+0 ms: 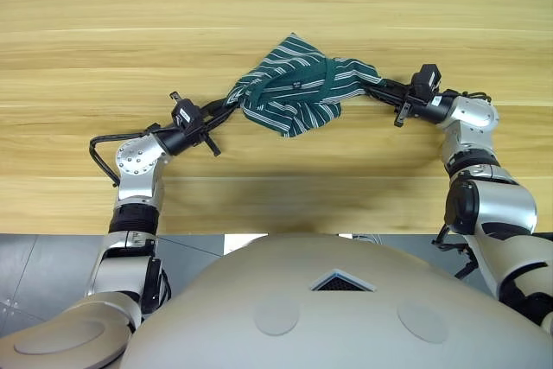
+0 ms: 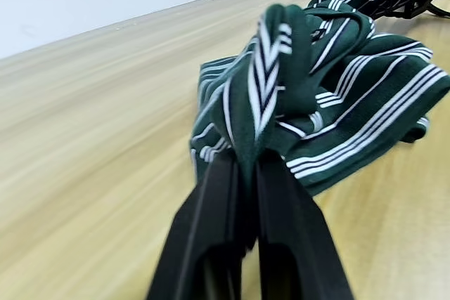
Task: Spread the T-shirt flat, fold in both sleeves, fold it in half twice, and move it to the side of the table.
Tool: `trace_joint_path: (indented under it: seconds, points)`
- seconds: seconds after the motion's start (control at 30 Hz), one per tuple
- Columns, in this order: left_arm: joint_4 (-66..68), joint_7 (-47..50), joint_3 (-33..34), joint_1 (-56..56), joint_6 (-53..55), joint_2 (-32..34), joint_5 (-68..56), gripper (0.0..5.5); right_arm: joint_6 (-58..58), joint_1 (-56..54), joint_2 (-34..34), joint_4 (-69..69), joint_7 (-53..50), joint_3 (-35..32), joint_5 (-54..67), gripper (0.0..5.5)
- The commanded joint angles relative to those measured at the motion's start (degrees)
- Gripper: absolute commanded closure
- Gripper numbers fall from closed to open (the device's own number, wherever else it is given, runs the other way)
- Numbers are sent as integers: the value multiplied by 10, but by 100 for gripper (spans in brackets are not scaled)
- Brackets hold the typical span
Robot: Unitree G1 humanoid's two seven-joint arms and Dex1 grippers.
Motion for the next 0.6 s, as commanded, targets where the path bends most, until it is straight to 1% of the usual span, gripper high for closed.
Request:
trace_joint_path:
  seconds: [0.03,0.2,0.3,0.4,0.47,0.6]
  points:
    - [0,22,25,-34,-10,4,-13,550,-16,-17,-3,-13,-6,-1,0,542]
    - [-35,32,46,-104,37,-4,-60,550,-34,-75,-22,-48,-20,-11,13,542]
    - [-53,46,61,-166,87,-2,-88,550,-44,-128,-38,-62,-61,-7,-4,542]
    - [-65,59,60,-239,139,2,-93,550,-52,-180,-51,-64,-116,18,-45,542]
    - [-57,66,55,-273,157,1,-81,550,-53,-207,-54,-64,-143,30,-63,542]
    - [18,94,68,-360,178,6,-65,550,-55,-262,-66,-55,-205,36,-84,542]
